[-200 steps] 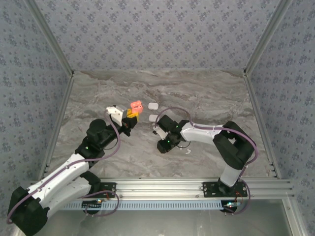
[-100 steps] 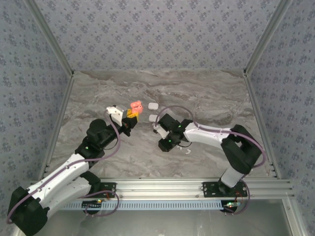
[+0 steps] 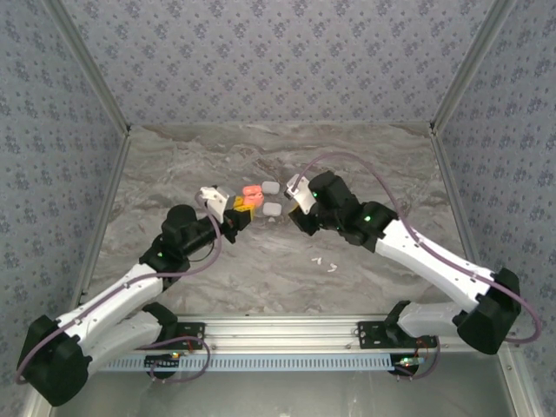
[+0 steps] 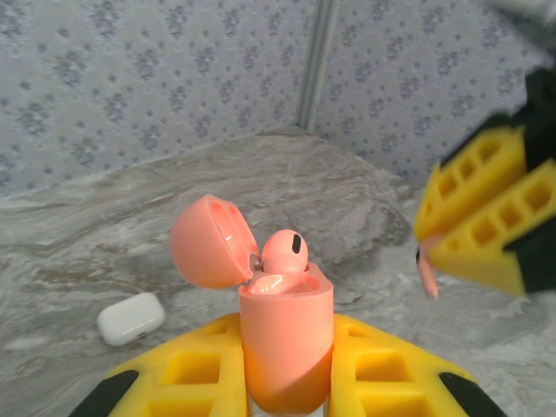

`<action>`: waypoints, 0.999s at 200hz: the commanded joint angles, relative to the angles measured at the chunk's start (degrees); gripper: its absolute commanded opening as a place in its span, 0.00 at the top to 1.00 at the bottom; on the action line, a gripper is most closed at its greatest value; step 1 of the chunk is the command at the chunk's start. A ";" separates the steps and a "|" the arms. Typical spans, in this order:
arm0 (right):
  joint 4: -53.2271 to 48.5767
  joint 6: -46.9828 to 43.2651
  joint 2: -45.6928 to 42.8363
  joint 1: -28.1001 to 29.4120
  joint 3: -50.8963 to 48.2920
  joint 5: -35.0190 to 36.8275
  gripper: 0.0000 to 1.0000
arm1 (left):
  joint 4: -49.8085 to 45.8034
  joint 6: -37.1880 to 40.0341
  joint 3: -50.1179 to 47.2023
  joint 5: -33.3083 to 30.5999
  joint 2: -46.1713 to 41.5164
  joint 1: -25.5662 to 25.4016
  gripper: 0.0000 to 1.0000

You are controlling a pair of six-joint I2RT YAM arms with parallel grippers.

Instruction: Insert wireless bluetooth earbuds into charging case

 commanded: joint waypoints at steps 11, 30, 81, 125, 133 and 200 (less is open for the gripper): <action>2.60 -7.06 -1.93 0.16 5.91 1.76 0.80 | 6.34 -1.26 3.84 9.25 2.25 -0.47 1.00; 3.06 -9.30 -1.37 1.18 8.45 1.33 0.79 | 7.22 -1.73 4.56 11.65 3.70 -0.54 1.00; 3.37 -12.38 1.87 3.51 12.39 -0.32 0.79 | 7.51 -1.37 5.60 13.63 5.12 -1.28 1.00; 3.70 -11.84 3.74 4.32 12.62 -1.05 0.79 | 6.88 -0.98 5.90 14.73 4.86 -1.45 1.00; 3.65 -11.70 3.86 4.36 12.60 -1.40 0.79 | 6.72 -0.89 5.89 14.86 4.77 -1.47 1.00; 3.04 -11.25 4.49 5.08 12.60 -4.01 0.79 | 6.07 -0.54 6.26 14.97 4.60 -1.51 1.00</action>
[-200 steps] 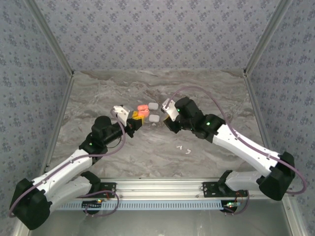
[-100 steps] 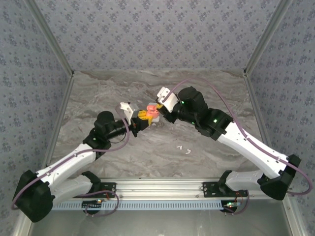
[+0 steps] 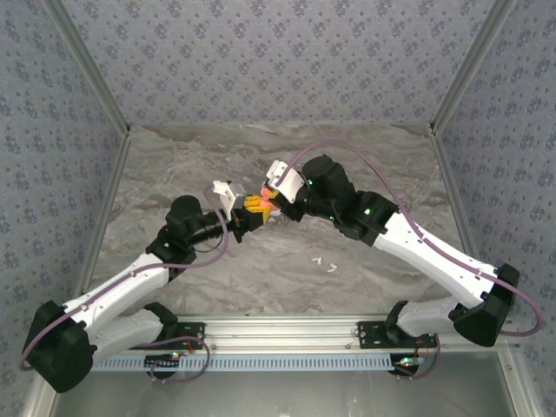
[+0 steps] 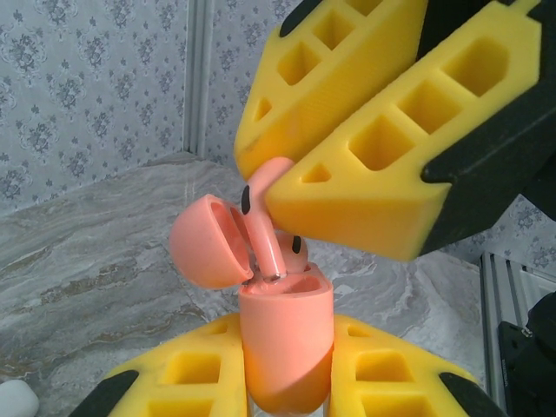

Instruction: Insert wireless bluetooth earbuds into charging case

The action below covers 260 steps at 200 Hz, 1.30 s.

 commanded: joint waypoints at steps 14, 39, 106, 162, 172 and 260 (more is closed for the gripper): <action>-0.51 -0.09 0.55 0.71 1.63 -2.98 0.79 | 1.15 0.83 2.15 1.33 -0.33 -0.45 1.00; -1.27 -0.15 0.67 0.72 1.38 -4.69 0.79 | 1.16 0.84 2.25 1.23 -0.39 -0.46 1.00; -3.15 2.19 -0.95 -2.62 3.52 -13.40 0.60 | 1.62 0.48 2.12 1.30 -0.61 -0.44 1.00; -1.30 11.78 -5.49 -13.06 3.34 -25.81 0.43 | 4.06 -0.69 1.46 1.23 -0.50 -0.47 1.00; -1.03 14.00 -5.96 -15.48 2.69 -29.08 0.39 | 4.93 -0.98 1.30 1.18 -0.52 -0.44 1.00; 1.04 25.13 -1.60 -22.41 -1.37 -50.51 0.00 | 10.72 -2.94 1.81 1.84 -0.34 -0.52 1.00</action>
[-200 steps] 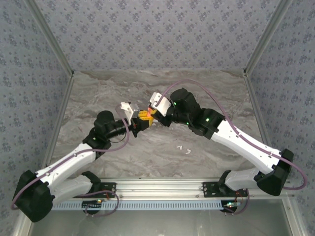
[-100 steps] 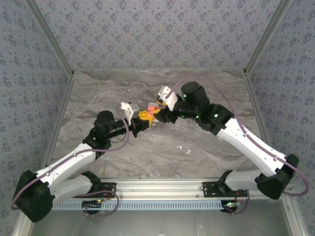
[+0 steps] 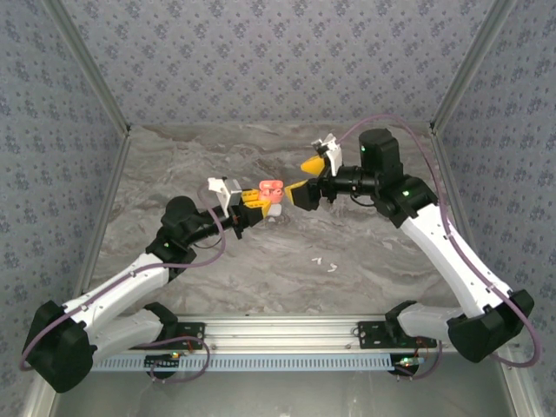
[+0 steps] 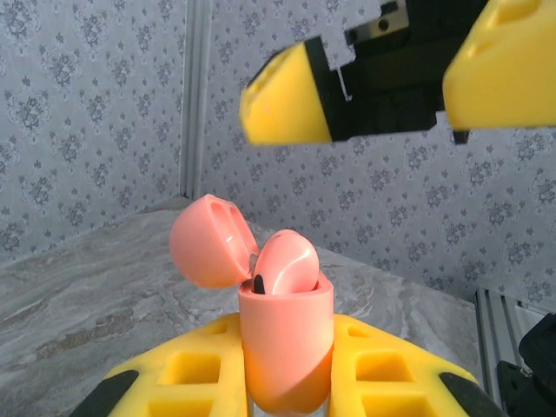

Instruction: Insert wireless bluetooth earbuds into charging case

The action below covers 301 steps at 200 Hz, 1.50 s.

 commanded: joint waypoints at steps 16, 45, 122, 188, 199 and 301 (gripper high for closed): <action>1.54 4.13 3.46 1.01 -0.25 -9.86 0.00 | 3.48 -0.80 1.81 1.64 -0.23 -0.55 1.00; 1.06 3.81 6.26 2.82 1.73 -11.26 0.00 | 3.48 -0.97 1.73 1.64 0.01 -0.54 1.00; -1.07 0.77 7.03 4.16 4.89 -12.21 0.12 | 1.47 -0.19 1.82 1.02 0.29 -0.56 1.00; -2.60 -0.96 3.79 4.02 2.43 -8.83 0.15 | 0.29 0.39 1.71 0.28 0.38 -0.53 1.00; -2.95 -1.22 3.73 3.94 2.46 -8.54 0.15 | 0.02 0.59 1.73 0.21 0.32 -0.56 1.00; -3.18 1.86 -4.16 0.45 -1.94 23.02 0.11 | -4.51 -6.78 -1.87 -8.15 3.66 -0.55 1.00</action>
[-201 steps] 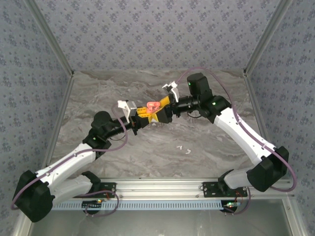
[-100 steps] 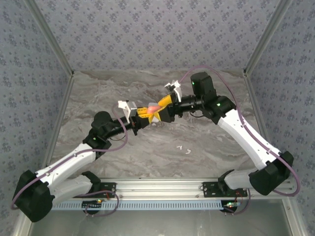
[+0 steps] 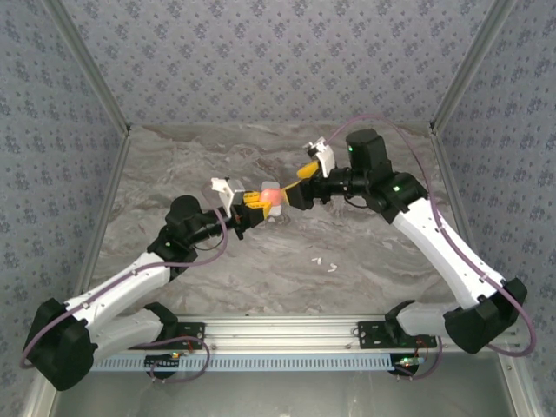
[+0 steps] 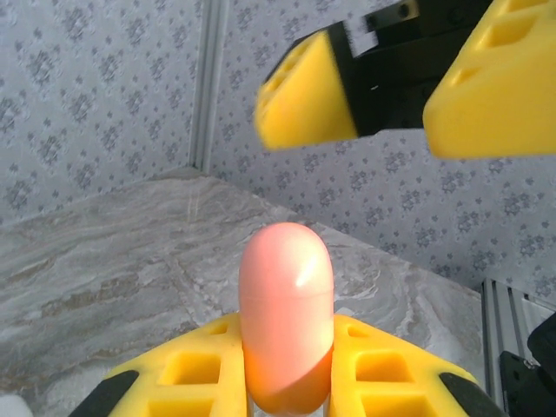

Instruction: Insert wireless bluetooth earbuds into charging case

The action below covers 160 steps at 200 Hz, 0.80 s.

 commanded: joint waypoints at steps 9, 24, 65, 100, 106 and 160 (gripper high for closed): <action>2.36 2.80 -6.60 -1.55 -4.46 16.49 0.10 | -0.66 -7.76 -2.96 -7.80 3.74 -0.25 1.00; 2.97 3.53 -8.50 -2.24 -6.18 20.32 0.09 | 0.30 -13.96 -4.89 -11.64 6.78 -0.34 1.00; 1.62 3.48 -9.48 -3.84 -6.86 21.76 0.08 | 0.29 -24.35 -6.08 -13.09 16.59 -1.39 1.00; 0.77 3.57 -9.08 -4.01 -6.86 21.25 0.09 | -0.54 -27.68 -3.41 -11.92 24.39 -2.14 1.00; 0.60 3.58 -9.17 -4.00 -6.96 21.24 0.08 | -0.63 -28.17 -2.86 -11.92 25.68 -2.22 1.00; -1.14 2.71 -10.21 -4.16 -7.15 22.21 0.09 | -0.54 -33.80 1.05 -11.78 36.48 -2.24 1.00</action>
